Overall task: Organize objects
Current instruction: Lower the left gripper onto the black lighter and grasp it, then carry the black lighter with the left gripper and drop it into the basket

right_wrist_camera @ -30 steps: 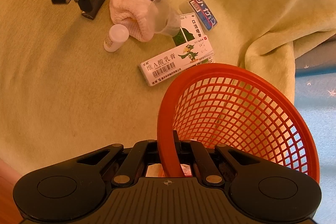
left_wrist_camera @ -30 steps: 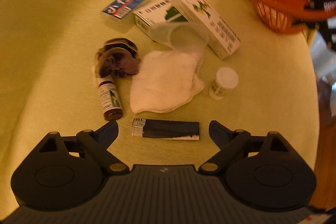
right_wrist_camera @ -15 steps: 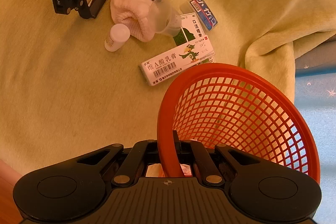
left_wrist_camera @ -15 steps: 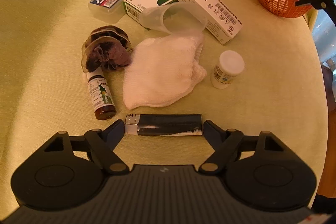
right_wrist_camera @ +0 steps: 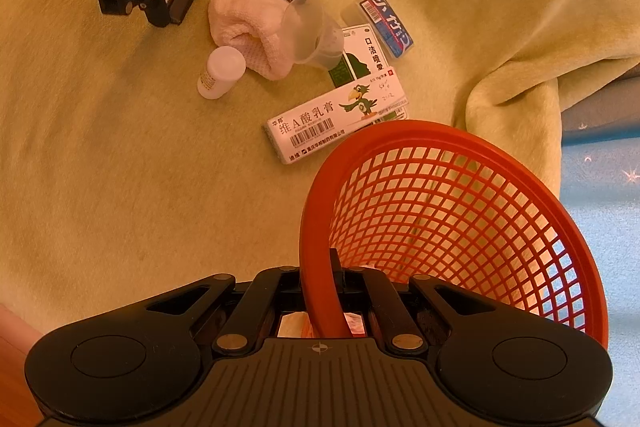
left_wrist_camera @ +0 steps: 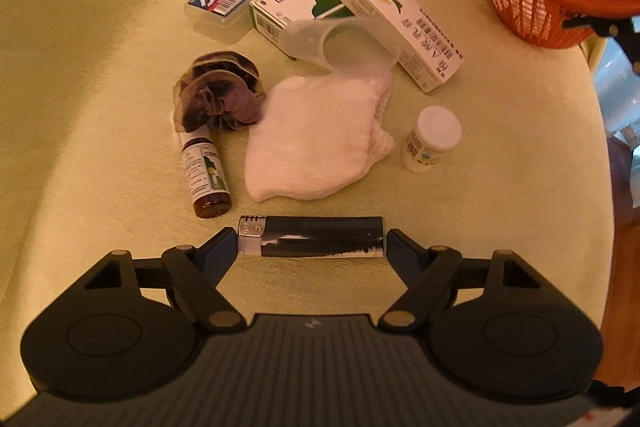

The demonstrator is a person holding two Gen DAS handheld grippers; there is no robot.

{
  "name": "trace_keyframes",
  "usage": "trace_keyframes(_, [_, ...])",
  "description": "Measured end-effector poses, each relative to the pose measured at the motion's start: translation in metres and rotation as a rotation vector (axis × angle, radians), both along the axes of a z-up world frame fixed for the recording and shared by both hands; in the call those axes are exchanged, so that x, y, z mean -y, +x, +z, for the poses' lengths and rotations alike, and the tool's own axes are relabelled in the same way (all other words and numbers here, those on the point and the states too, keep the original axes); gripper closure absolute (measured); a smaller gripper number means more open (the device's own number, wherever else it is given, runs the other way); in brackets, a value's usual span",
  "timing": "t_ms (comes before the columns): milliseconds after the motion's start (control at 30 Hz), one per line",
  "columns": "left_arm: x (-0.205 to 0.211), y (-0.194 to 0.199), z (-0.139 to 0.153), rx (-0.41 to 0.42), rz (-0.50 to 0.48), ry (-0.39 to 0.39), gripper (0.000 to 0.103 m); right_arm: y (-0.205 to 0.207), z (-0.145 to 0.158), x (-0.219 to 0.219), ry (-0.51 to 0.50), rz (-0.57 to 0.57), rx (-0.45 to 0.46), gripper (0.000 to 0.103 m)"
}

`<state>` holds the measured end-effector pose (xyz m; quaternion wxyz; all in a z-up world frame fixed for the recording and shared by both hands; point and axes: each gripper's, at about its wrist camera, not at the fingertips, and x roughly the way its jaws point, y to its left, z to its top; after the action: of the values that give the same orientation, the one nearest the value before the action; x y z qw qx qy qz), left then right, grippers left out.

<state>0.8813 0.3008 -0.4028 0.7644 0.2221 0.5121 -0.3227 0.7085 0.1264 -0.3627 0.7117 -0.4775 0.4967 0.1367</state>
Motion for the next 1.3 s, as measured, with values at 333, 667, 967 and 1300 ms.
trace_keyframes(333, [0.000,0.004,0.033,0.017,0.030,-0.036,0.026,0.001,0.001,0.000,-0.004,0.005,-0.004,0.103])
trace_keyframes(667, [0.013,0.007,0.063,0.046,0.013,-0.079,0.026,0.001,0.000,-0.001,-0.003,0.005,-0.004,0.103])
trace_keyframes(967, [0.027,0.015,0.086,0.061,0.000,-0.132,0.025,-0.001,-0.001,-0.001,-0.007,0.013,-0.004,0.103])
trace_keyframes(1300, [0.040,0.020,0.100,0.069,-0.028,-0.164,0.025,-0.001,0.000,-0.001,0.000,0.011,-0.004,0.103])
